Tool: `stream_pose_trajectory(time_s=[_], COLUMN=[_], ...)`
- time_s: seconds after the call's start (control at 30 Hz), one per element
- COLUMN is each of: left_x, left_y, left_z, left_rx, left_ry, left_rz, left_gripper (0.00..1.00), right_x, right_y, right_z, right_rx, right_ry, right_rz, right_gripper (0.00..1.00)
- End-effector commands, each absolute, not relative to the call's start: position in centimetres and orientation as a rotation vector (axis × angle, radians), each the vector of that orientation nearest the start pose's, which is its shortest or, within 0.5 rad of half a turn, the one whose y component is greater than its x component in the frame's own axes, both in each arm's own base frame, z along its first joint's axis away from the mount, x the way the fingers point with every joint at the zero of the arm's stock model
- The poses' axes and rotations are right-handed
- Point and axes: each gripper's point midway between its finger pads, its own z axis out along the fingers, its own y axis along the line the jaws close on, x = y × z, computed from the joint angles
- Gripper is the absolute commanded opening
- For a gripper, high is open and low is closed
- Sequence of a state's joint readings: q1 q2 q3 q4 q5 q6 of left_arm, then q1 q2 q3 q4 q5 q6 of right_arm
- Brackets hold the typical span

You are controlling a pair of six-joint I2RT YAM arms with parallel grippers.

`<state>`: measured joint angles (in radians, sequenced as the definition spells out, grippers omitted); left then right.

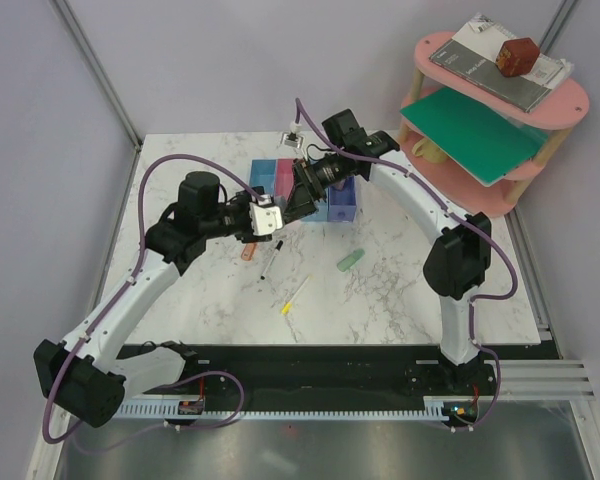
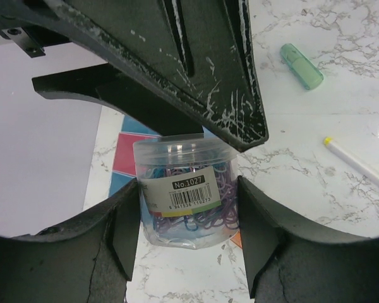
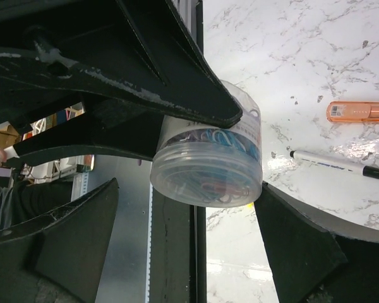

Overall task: Sort the stationery into containers
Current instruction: Place the stationery in the storage box.

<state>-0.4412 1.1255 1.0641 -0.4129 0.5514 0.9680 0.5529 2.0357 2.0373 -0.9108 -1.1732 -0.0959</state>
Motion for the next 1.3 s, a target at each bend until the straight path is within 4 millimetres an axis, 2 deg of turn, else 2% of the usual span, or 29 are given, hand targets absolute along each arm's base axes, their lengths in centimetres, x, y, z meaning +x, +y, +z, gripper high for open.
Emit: stream_pose_trajectory(time_s=[0.0,0.23,0.43,0.77,0.93,1.27], left_x=[30.4,30.0,29.9,29.7,29.8,30.2], left_y=[-22.1,-22.3,-22.2,-21.5,-21.4,-21.5], left_z=[29.6,29.6,29.3,28.6,28.9,29.1], left_rx=[1.461,1.459,1.459,1.456,1.443,1.437], left_ry=[1.198,1.196,1.204,1.208,1.199,1.190], left_rz=[-0.220,-0.234,-0.228,-0.187,-0.174,-0.168], left_gripper=[0.13,0.11,0.11,0.08,0.06,0.06], right_x=[28.6,29.5,30.1,31.4,31.2,30.7], right_y=[37.8,38.2,38.2,36.3,36.0,36.3], right_z=[29.0,28.2,28.6,29.4,29.2,29.1], right_rx=[-1.262,-1.248,-1.240,-1.188,-1.182,-1.189], right_ry=[1.887,1.912,1.906,1.908,1.916,1.910], right_rz=[1.648,1.619,1.576,1.544,1.552,1.589], right_gripper=[0.94,0.90,0.85,0.80,0.75,0.78])
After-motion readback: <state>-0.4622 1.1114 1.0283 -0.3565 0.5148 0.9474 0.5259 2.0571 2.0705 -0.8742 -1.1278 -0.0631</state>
